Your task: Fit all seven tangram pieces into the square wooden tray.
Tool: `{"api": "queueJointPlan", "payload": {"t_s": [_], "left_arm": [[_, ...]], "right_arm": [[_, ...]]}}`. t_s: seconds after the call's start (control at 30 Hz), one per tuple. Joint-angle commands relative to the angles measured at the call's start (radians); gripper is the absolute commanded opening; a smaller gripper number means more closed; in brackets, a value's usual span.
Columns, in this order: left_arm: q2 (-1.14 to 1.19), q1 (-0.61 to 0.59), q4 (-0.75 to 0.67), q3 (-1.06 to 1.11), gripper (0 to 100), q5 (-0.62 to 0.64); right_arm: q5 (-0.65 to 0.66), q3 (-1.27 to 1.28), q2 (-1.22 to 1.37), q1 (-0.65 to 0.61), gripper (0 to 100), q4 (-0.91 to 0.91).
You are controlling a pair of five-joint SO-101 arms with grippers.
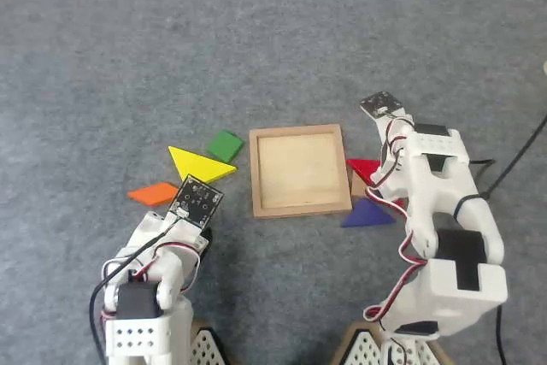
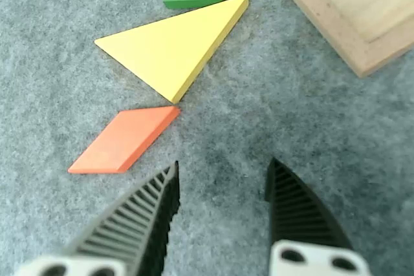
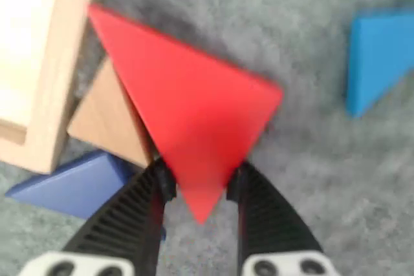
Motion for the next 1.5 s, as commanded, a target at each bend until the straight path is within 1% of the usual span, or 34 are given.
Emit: {"api": "queueJointPlan", "payload": {"t_s": [0.0,0.13,0.27,0.33,0.4,0.57,0.63,0.7,0.87,1.07,1.17,1.3,1.47], "left_arm": [[-0.006,0.000,0.005,-0.005,21,0.006],[-0.006,0.000,0.005,-0.005,21,0.006],[-0.006,0.000,0.005,-0.005,21,0.006],[-0.006,0.000,0.005,-0.005,21,0.006],[-0.006,0.000,0.005,-0.005,21,0.006],[-0.006,0.000,0.005,-0.005,21,0.006],[-0.006,0.000,0.005,-0.005,21,0.006],[-0.006,0.000,0.005,-0.005,21,0.006],[-0.006,0.000,0.005,-0.005,21,0.006],[-0.006,0.000,0.005,-0.005,21,0.006],[-0.006,0.000,0.005,-0.005,21,0.006],[-0.006,0.000,0.005,-0.005,21,0.006],[-0.006,0.000,0.005,-0.005,21,0.006]], "right_arm": [[-0.038,-0.049,-0.024,0.004,2.1,0.025],[-0.066,-0.071,-0.088,0.002,2.1,0.054],[-0.064,-0.071,-0.174,0.004,2.2,0.044],[-0.055,-0.075,-0.209,-0.004,4.2,0.042],[-0.003,-0.087,-0.225,-0.013,9.9,0.041],[0.092,-0.091,-0.171,-0.088,29.2,-0.001],[0.133,-0.092,-0.133,-0.116,34.0,-0.005],[0.152,-0.094,-0.090,-0.130,36.6,-0.041],[0.161,-0.101,0.002,-0.133,37.9,-0.147],[0.160,-0.226,0.136,-0.142,37.7,-0.151],[0.157,-0.290,0.216,-0.153,37.6,-0.110],[0.155,-0.387,0.268,-0.154,37.6,0.018],[0.153,-0.390,0.280,-0.157,37.5,0.096]]}}
